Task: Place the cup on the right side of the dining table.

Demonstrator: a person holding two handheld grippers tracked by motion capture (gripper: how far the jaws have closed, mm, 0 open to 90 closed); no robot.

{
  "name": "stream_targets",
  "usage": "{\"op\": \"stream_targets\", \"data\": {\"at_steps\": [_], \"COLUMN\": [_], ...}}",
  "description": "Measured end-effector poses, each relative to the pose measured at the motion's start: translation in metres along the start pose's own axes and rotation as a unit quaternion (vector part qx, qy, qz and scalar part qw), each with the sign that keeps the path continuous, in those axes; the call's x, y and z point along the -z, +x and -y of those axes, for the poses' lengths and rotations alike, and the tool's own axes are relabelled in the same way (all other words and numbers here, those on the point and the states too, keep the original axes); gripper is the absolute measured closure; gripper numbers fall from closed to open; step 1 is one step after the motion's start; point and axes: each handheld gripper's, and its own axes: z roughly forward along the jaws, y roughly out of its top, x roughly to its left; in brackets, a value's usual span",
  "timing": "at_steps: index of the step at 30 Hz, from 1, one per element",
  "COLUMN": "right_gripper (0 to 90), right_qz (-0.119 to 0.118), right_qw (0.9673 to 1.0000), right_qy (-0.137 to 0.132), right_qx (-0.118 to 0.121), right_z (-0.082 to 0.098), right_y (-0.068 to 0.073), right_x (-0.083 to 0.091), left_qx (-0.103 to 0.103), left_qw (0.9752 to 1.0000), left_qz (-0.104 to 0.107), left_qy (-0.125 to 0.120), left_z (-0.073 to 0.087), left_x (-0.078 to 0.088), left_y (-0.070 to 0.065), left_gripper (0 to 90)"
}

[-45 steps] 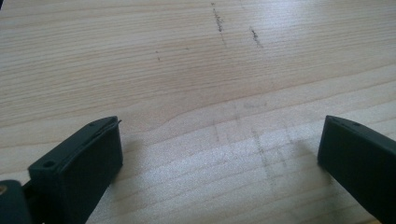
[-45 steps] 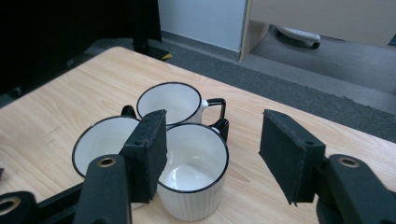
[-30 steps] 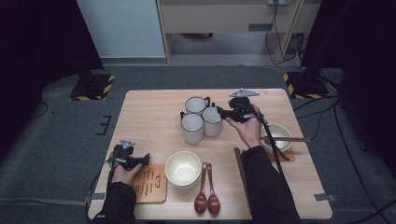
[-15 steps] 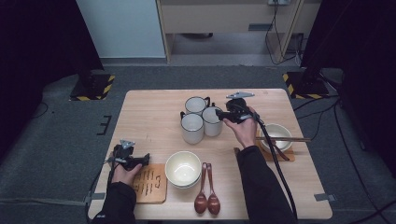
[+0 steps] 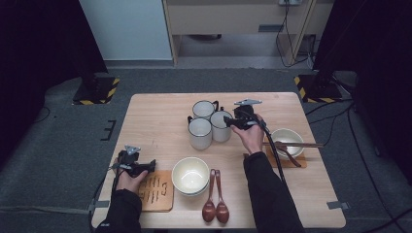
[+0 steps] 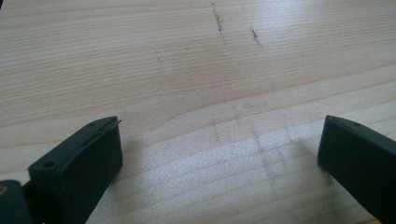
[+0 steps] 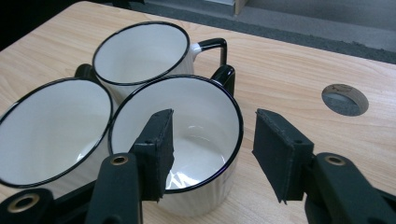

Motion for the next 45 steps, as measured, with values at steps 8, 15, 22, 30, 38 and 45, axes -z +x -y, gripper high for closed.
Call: {"op": "stream_targets", "data": {"at_steps": [8,15,22,30,38,45], "right_gripper": [48.9,52.5,58.9,66.2,77.9,80.2], "right_qz": [0.012,0.018,0.023,0.024,0.045,0.059], "right_qw": [0.9998,0.9993,0.9986,0.9979,0.9972,0.9961], "right_qy": [0.016,0.027,0.041,0.055,0.05,0.064], "right_qx": [-0.008,-0.017,-0.026,-0.026,-0.033,-0.017], "right_z": [0.0,0.002,0.006,0.006,0.003,0.0], "right_y": [-0.004,-0.005,-0.007,-0.007,-0.005,-0.002], "right_x": [-0.012,-0.021,-0.029,-0.034,-0.04,-0.042], "left_qx": [0.0,0.0,0.0,0.0,0.0,0.0], "left_qw": [1.0,1.0,1.0,1.0,1.0,1.0], "left_qz": [0.0,0.0,0.0,0.0,0.0,0.0], "left_qy": [0.0,0.0,0.0,0.0,0.0,0.0], "left_z": [0.0,0.0,0.0,0.0,0.0,0.0], "left_x": [0.0,0.0,0.0,0.0,0.0,0.0], "left_y": [0.0,0.0,0.0,0.0,0.0,0.0], "left_gripper": [0.0,0.0,0.0,0.0,0.0,0.0]}}
